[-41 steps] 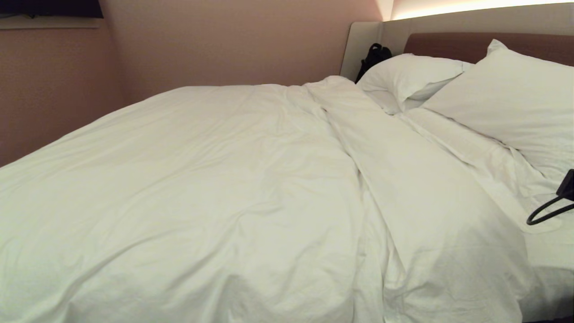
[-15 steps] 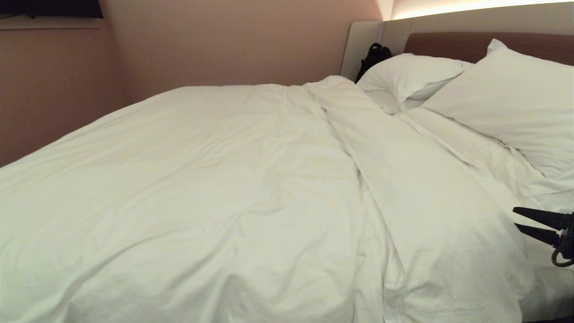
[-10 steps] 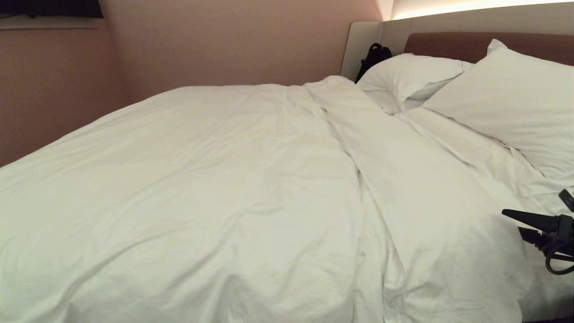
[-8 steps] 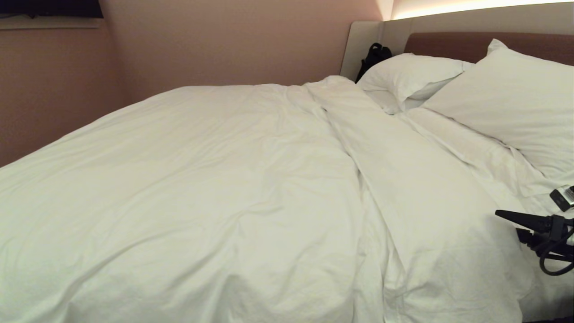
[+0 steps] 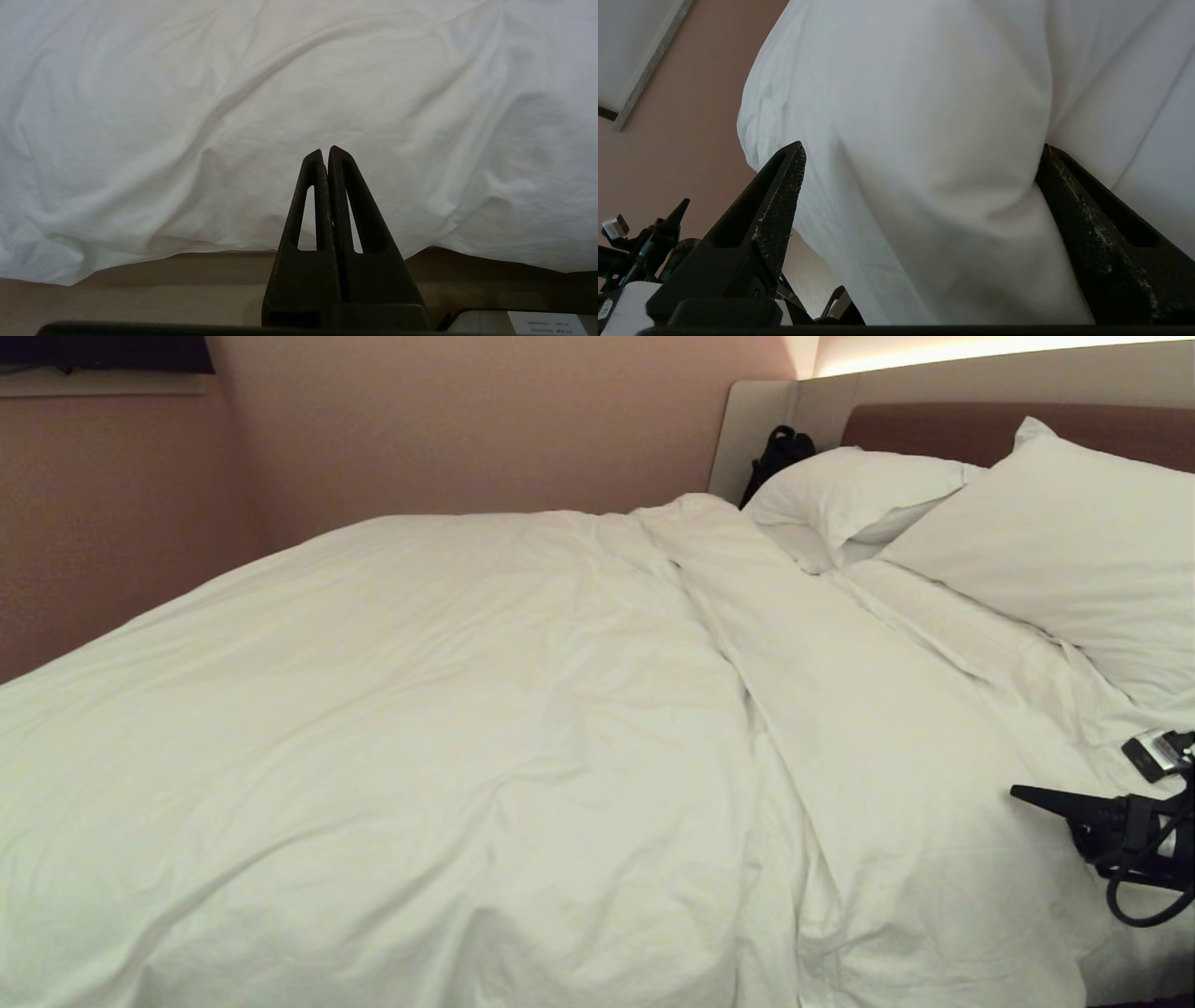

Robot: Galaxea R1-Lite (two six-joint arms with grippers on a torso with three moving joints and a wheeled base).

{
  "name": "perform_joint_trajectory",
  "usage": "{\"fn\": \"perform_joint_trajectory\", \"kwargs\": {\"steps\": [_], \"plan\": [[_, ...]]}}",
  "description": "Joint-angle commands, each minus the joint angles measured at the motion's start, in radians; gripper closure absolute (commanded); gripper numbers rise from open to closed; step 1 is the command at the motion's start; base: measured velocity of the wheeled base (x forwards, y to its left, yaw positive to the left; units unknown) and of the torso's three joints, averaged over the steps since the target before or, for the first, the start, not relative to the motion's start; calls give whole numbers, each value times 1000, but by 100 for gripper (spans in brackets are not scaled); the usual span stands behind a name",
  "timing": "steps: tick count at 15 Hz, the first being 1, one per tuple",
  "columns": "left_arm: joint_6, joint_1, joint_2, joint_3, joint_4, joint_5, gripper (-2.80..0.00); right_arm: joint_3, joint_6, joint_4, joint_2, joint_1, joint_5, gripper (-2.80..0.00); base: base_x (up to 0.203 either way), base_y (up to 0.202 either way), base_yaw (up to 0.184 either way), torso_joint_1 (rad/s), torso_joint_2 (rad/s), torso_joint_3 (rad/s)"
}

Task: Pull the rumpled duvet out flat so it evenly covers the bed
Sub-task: Flatten the corners of the folded blanket

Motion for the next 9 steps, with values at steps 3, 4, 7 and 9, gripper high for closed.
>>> {"fn": "perform_joint_trajectory", "kwargs": {"steps": [3, 4, 7, 9], "plan": [[1, 0, 0, 0, 0, 0, 0, 48, -56, 0, -12, 55, -50, -280, 0, 0, 0, 0, 0, 0], [1, 0, 0, 0, 0, 0, 0, 67, -81, 0, -14, 77, -74, -280, 0, 0, 0, 0, 0, 0], [1, 0, 0, 0, 0, 0, 0, 99, -143, 8, -32, 106, -105, -280, 0, 0, 0, 0, 0, 0], [-1, 0, 0, 0, 0, 0, 0, 102, -145, 11, -39, 107, -107, -280, 0, 0, 0, 0, 0, 0]]}}
